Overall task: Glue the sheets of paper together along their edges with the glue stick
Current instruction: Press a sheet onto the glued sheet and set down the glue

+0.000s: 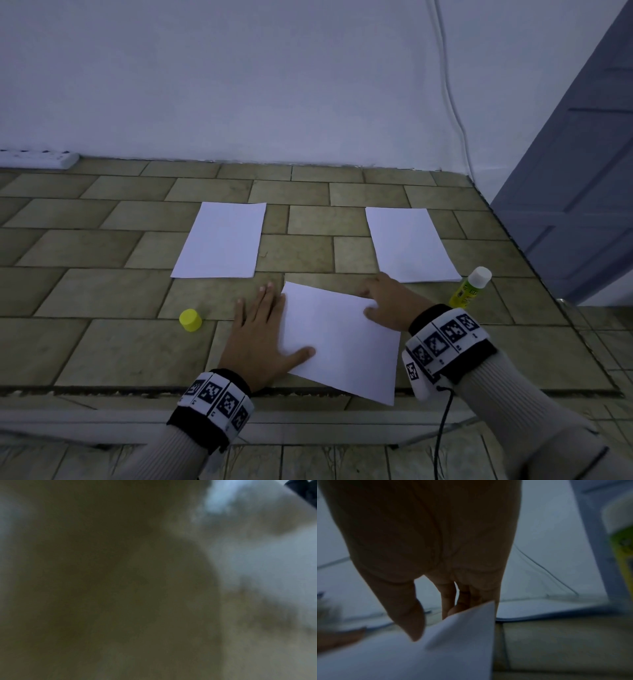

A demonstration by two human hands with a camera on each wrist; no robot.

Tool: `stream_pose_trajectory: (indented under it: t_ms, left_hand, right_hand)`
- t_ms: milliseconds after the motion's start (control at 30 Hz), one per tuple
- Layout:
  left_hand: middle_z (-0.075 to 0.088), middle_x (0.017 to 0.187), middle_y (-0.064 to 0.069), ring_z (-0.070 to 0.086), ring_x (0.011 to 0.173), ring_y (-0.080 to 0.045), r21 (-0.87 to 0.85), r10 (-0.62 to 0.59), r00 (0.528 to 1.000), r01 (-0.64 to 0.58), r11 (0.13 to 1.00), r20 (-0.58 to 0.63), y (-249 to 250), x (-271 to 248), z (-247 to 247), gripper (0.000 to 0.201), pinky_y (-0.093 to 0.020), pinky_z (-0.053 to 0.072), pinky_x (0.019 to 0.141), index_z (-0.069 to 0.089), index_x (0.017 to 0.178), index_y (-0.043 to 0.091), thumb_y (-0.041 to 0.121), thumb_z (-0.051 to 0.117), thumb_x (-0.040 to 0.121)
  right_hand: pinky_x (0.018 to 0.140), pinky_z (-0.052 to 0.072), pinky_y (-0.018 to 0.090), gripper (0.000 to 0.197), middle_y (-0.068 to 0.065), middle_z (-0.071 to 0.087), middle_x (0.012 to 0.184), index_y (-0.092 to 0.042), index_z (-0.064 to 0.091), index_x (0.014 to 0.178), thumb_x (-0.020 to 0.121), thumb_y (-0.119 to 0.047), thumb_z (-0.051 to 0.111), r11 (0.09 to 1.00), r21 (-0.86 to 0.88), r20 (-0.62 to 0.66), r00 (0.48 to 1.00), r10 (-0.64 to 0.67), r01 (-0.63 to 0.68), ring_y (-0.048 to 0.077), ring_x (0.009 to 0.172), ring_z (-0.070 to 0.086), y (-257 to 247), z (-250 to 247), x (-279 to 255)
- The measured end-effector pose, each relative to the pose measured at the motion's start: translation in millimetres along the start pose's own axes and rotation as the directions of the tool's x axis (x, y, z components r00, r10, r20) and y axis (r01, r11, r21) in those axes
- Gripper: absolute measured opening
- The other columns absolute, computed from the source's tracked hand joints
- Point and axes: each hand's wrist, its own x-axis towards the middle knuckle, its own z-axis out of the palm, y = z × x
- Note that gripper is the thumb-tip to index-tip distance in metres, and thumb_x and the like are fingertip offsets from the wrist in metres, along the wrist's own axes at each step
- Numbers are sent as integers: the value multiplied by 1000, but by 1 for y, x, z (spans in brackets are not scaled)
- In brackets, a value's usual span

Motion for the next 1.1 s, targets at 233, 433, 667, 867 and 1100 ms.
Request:
stream_pose_trajectory:
  t_ms: [233, 433, 667, 867, 1100]
  left_hand:
    - [-4, 164, -4, -6, 150, -16, -111, -79, 995, 72, 991, -60, 3, 3, 3, 119, -44, -9, 120, 6, 155, 14, 93, -3, 66]
    - [-5, 164, -1, -8, 150, -12, -140, -85, 991, 70, 988, -103, 3, 4, 6, 111, -42, -9, 121, -1, 156, 14, 87, -8, 72]
    - [-2, 164, 1, -8, 149, -11, -133, -76, 991, 60, 989, -114, 3, 3, 8, 109, -39, -12, 120, 3, 156, 15, 86, -8, 74]
    - [-4, 163, 1, -10, 149, -11, -98, -89, 991, 80, 992, -96, 4, 3, 6, 104, -40, -11, 120, 2, 156, 15, 82, -4, 77]
    - [0, 164, 1, -7, 150, -11, -100, -84, 991, 74, 992, -105, 3, 3, 8, 102, -39, -12, 120, 8, 156, 14, 80, 0, 79]
  right_hand:
    - [74, 40, 22, 27, 10, 63, 109, -7, 57, 104, 84, 8, 47, 986, 167, -56, 998, -19, 28, 16, 91, 51, 15, -25, 2]
    - [67, 37, 16, 25, 8, 68, 102, -8, 72, 88, 88, 2, 49, 929, 363, -332, 920, 208, -79, 13, 86, 54, 25, -40, 24]
    - [74, 47, 21, 19, 12, 69, 105, -7, 73, 102, 83, -9, 68, 746, 647, -233, 892, 387, -155, 21, 87, 64, 16, -25, 58]
    - [80, 44, 19, 35, 9, 66, 116, -8, 67, 114, 80, -7, 72, 796, 549, -152, 906, 394, -254, 22, 107, 61, 2, -24, 76]
    - [81, 47, 22, 37, 8, 58, 119, -9, 62, 117, 80, -10, 69, 867, 407, -152, 915, 374, -287, 21, 106, 58, -9, -21, 91]
